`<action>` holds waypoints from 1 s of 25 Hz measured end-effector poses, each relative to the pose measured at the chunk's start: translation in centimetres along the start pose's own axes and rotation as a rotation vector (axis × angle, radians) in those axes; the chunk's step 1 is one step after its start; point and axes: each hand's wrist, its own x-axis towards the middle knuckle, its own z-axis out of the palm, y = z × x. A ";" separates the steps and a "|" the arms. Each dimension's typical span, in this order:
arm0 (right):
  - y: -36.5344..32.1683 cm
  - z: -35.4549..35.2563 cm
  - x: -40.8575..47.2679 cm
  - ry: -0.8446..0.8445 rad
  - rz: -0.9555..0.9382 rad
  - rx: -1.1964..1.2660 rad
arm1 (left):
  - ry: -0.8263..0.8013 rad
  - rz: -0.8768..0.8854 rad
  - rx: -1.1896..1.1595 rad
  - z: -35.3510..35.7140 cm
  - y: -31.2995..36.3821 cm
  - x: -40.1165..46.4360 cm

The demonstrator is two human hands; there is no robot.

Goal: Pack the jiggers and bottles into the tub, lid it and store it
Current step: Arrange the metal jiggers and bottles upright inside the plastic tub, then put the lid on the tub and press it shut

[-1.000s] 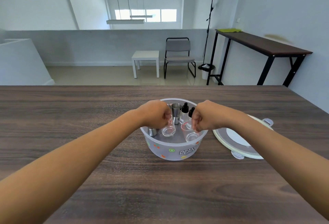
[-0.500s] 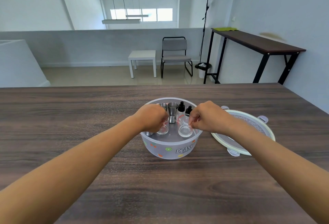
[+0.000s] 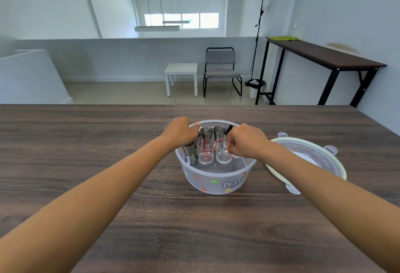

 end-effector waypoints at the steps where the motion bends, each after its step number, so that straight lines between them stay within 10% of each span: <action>1: -0.1 0.2 0.2 0.001 -0.001 -0.017 | -0.019 -0.101 -0.126 0.0 0.1 0.1; 15: 0.1 1.8 1.4 0.042 0.024 -0.010 | 0.017 -0.283 -0.373 0.1 -0.3 1.1; 25: 9.0 -1.6 -3.4 0.172 0.370 0.393 | -0.105 0.188 -0.117 3.3 9.4 3.0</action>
